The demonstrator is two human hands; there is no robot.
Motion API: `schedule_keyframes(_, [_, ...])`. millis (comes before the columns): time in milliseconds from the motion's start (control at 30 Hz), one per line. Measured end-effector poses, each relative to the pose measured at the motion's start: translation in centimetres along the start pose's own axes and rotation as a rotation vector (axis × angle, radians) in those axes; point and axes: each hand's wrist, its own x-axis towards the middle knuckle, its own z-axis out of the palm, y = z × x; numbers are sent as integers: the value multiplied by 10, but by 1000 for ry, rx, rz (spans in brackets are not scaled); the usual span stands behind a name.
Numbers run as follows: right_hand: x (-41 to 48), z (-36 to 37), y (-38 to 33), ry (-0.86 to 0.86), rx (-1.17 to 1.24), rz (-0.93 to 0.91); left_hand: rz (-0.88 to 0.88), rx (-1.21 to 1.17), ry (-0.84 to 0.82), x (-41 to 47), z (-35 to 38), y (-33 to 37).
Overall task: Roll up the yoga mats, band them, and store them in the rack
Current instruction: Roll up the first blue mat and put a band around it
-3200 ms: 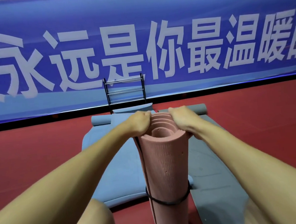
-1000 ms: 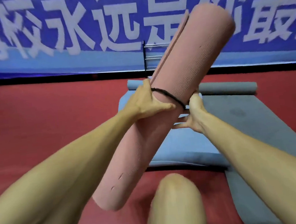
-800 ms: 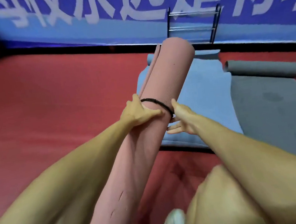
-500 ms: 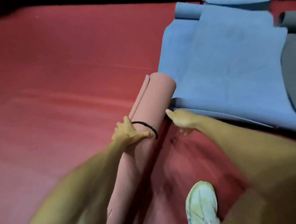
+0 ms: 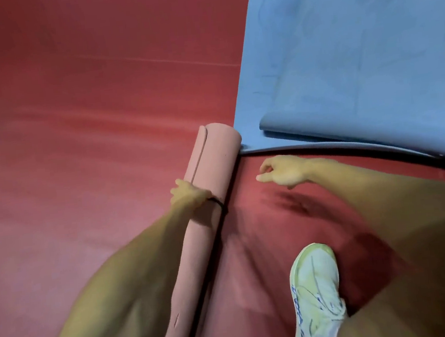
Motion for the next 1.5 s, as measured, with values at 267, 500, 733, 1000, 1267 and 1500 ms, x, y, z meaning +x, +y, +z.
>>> schedule_keyframes(267, [-79, -95, 25, 124, -16, 13, 624, -115, -138, -90, -36, 142])
schedule_keyframes(500, [-217, -173, 113, 382, 120, 140, 924, 192, -379, -222, -18, 226])
schedule_keyframes(733, [-301, -175, 218, 555, 264, 219, 1054, 438, -421, -327, 6, 287])
schedule_keyframes(1000, [-261, -145, 291, 601, 303, 275, 1135, 664, -432, -332, 82, 325])
schedule_keyframes(1267, [-140, -134, 317, 533, 213, 297, 1045, 733, -384, -199, 149, 341])
schedule_keyframes(1500, [-24, -136, 338, 563, 72, 203, 894, 528, -360, -74, 189, 336])
